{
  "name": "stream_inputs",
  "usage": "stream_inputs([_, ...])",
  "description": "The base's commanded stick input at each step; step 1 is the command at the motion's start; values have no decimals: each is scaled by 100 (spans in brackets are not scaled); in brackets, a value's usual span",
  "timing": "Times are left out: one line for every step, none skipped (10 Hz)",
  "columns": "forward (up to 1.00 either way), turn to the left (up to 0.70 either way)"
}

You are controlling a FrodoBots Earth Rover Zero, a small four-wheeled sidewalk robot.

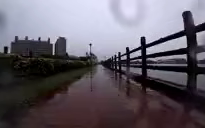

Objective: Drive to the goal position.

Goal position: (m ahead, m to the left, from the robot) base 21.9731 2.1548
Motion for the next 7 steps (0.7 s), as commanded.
stream_inputs([0, 0])
stream_inputs([0, 0])
stream_inputs([0, 0])
stream_inputs([0, 0])
stream_inputs([0, 0])
stream_inputs([0, 0])
stream_inputs([22, 0])
